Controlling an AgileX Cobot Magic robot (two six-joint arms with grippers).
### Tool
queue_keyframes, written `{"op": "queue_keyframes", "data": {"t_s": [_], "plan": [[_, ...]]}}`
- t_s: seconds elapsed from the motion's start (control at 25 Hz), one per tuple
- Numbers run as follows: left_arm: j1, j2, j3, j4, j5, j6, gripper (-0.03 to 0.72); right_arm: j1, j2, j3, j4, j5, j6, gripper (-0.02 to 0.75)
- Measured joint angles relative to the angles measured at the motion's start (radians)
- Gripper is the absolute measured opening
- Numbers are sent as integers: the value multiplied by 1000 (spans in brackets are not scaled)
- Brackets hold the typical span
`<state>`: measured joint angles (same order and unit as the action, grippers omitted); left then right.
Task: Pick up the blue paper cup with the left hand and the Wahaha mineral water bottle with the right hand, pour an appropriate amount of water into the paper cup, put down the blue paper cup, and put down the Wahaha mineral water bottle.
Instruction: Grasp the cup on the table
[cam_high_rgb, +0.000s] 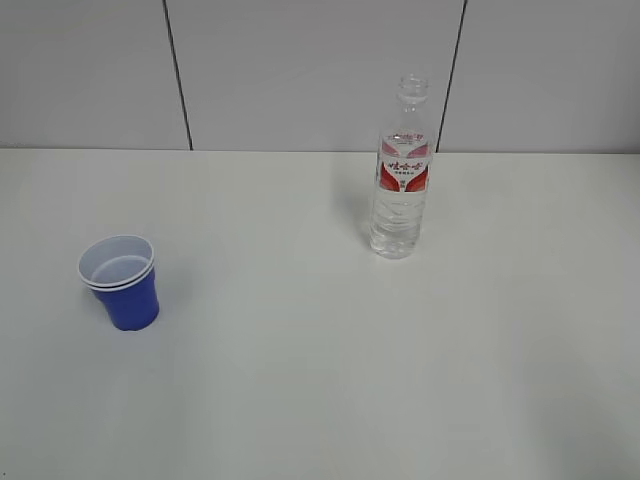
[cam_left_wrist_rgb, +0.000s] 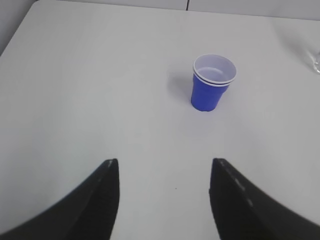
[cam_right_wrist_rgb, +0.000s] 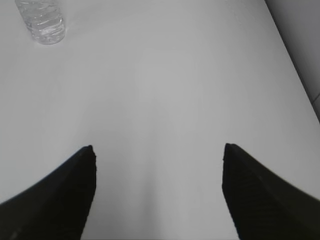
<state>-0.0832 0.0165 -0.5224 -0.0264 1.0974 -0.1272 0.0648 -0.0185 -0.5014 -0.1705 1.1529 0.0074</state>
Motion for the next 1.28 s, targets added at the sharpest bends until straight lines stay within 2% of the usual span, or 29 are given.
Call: {"op": "queue_keyframes", "data": {"t_s": [1.28], "plan": [[0,0,0,0,0,0,426,0,0,0,0,0,0,587]]}}
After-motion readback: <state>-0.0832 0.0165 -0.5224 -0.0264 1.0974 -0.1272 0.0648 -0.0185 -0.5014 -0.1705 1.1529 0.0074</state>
